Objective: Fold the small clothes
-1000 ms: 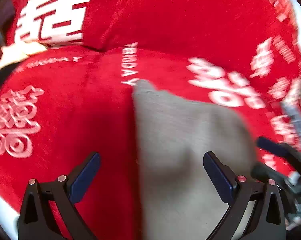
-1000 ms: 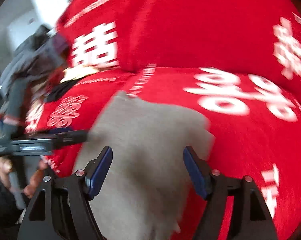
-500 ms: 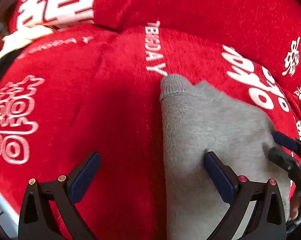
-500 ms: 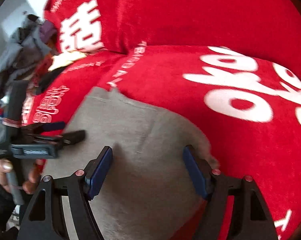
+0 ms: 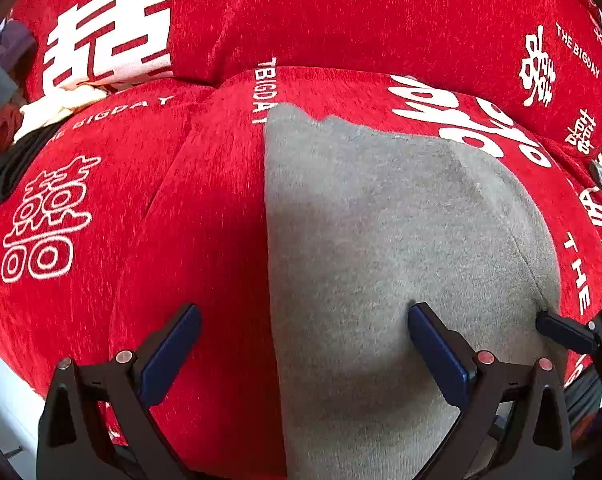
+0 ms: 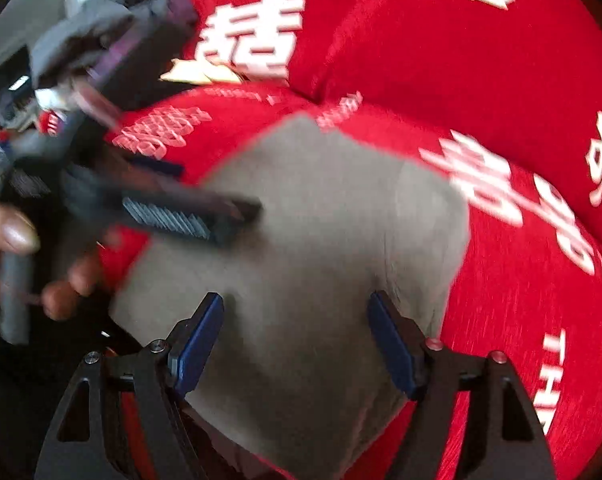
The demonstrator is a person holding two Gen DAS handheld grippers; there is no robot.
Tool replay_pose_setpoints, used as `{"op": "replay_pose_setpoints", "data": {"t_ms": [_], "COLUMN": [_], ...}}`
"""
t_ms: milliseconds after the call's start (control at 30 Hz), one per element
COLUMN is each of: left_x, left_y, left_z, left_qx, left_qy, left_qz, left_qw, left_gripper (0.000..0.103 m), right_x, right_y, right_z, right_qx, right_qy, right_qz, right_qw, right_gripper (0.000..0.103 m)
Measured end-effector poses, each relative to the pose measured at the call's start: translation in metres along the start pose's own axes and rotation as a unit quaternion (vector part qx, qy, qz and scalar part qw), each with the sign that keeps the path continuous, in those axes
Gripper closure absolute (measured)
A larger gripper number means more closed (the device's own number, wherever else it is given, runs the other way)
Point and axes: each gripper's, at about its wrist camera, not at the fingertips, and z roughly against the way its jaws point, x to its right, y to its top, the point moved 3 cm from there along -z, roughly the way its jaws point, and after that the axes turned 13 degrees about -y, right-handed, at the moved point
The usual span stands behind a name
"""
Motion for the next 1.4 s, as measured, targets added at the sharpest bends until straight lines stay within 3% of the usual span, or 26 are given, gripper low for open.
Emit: {"op": "replay_pose_setpoints", "data": {"t_ms": [233,467,533,667,733,833,867,1067,1400], "left_x": [0.004,0.018,0.02,0.014,0.011,0.008,0.009,0.022,0.038], "left_y": [-0.014,-0.032,-0.036,-0.04,-0.043,-0.044,-0.044,-0.042,-0.035], "left_z": [0.009,0.045,0.049,0.034,0.024,0.02,0.02,0.036,0.053], "left_qx": [0.005,0.025,0.025,-0.001,-0.014,-0.019,-0.02,-0.01,-0.004], "left_qy": [0.009,0.014,0.011,0.012,-0.001,-0.011,-0.009,0.026,0.016], "left_qz": [-0.011,-0.033,-0.038,-0.026,-0.015,-0.003,-0.004,-0.025,-0.033], "left_qw": [0.9999,0.999,0.9989,0.9996,0.9998,0.9998,0.9997,0.9993,0.9993], "left_gripper": [0.0,0.0,0.0,0.0,0.0,0.0,0.0,0.0,0.0], "right_x": [-0.008,-0.022,-0.025,-0.029,-0.027,-0.019,-0.019,-0.021,0.001], "right_y": [-0.025,-0.046,-0.047,-0.036,-0.032,-0.031,-0.03,-0.02,0.012], "right_z": [0.016,0.036,0.05,0.051,0.036,0.002,0.001,0.023,0.048], "right_qx": [0.033,-0.011,0.002,0.024,0.009,-0.046,-0.044,-0.05,-0.051], "right_qy": [-0.034,-0.036,-0.029,-0.04,-0.037,-0.032,-0.028,-0.04,-0.099], "right_qz": [0.025,0.073,0.077,0.081,0.066,0.037,0.033,0.038,0.004], "right_qw": [0.999,0.997,0.997,0.996,0.997,0.998,0.998,0.997,0.994], "right_gripper": [0.025,0.024,0.024,0.023,0.023,0.023,0.02,0.02,0.02]}}
